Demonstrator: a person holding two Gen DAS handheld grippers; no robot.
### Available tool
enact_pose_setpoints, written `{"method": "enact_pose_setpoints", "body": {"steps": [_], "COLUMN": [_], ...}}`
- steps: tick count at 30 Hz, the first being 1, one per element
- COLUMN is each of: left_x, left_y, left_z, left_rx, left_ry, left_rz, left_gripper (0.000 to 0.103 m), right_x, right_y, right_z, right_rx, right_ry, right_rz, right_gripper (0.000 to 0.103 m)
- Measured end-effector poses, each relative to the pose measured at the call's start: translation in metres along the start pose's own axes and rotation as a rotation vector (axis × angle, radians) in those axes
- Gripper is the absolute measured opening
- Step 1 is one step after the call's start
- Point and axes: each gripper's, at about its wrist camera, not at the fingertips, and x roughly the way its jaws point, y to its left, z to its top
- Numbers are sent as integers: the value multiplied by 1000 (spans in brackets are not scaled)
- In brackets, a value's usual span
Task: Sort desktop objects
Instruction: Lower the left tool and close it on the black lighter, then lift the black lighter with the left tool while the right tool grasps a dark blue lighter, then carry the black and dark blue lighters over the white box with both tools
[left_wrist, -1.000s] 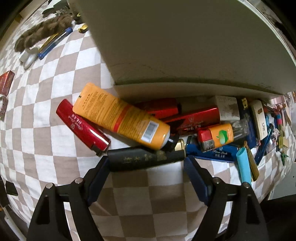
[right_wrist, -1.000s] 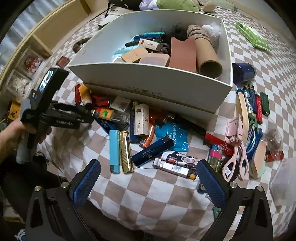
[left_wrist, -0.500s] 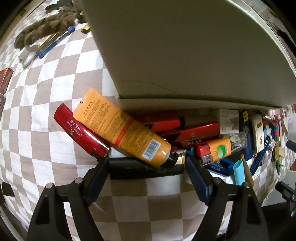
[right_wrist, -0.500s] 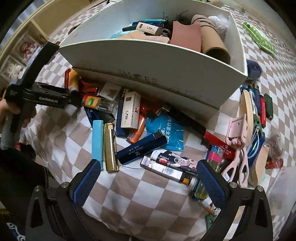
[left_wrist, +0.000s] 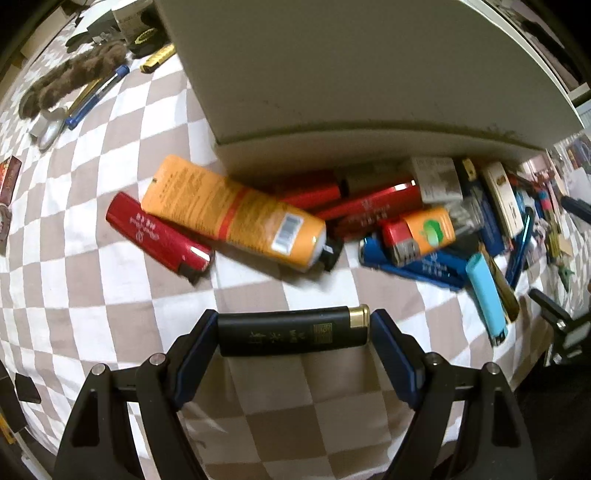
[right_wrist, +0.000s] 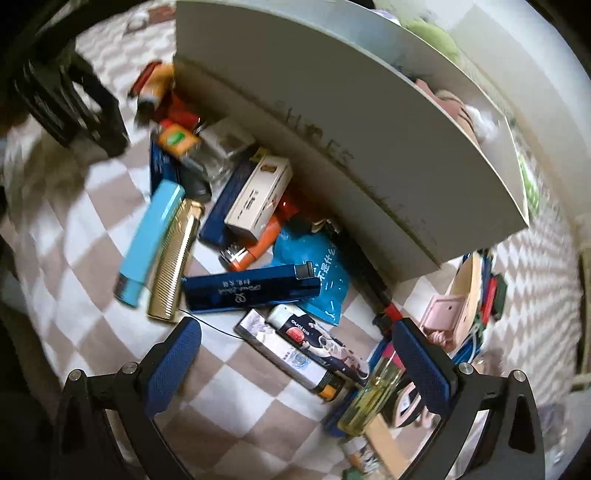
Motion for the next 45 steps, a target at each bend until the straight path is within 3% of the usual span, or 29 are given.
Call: {"method": "enact_pose_setpoints", "body": {"steps": [7,21,24,45], "left_x": [-5,-11,-12,-23], "left_y": [-3,-11,-13,-34], "left_z": [-10,-15,-15,-17], "left_rx": [20,49,51,59], "left_ry": [9,10,12,20], "left_rz": [-9,1,8,46], "left_gripper": [82,83,83,85], "right_x": [16,26,25,-5], "right_y": [16,15,12,-15], "right_z": [2,22,24,31], "right_rx": [-78,-59,-27,162], "right_ry": [7,29,61,107], "right_rz": [-55,-42,27,106], "right_gripper": [103,101,83,83]}}
